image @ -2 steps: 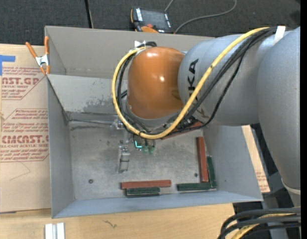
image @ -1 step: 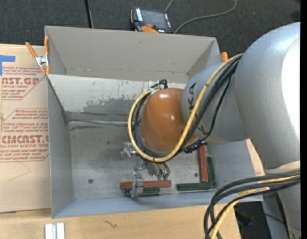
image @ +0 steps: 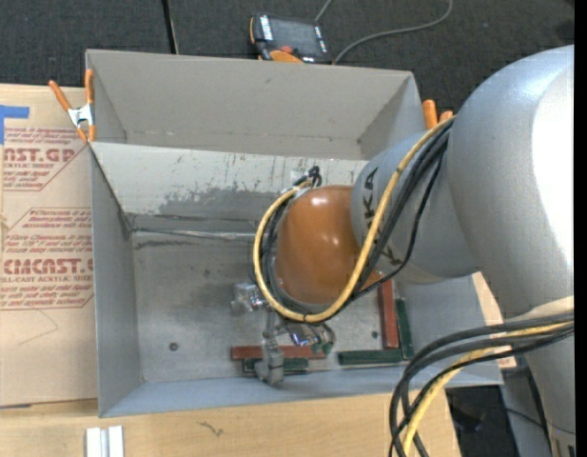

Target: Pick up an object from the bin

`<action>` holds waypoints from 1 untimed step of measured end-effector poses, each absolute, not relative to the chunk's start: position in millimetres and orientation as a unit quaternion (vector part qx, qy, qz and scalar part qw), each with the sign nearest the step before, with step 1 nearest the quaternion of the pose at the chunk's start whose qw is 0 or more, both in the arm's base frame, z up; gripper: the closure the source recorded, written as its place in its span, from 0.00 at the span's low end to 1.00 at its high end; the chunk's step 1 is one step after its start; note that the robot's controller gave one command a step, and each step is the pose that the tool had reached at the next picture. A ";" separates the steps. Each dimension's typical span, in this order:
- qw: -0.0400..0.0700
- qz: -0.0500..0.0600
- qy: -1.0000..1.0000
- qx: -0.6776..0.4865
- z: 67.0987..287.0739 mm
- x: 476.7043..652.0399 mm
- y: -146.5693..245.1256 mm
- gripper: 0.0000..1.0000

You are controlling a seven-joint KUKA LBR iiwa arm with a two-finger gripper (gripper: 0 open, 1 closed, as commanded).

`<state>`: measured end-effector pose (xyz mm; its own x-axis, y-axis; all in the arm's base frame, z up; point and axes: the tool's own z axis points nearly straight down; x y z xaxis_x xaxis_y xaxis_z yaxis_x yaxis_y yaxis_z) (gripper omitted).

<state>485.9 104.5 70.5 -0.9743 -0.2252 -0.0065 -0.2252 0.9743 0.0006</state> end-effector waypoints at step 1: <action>0.001 0.000 0.994 -0.113 72.6 485.8 104.0 1.00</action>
Offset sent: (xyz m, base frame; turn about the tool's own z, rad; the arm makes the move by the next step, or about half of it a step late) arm 0.0000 0.0000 0.0000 0.0000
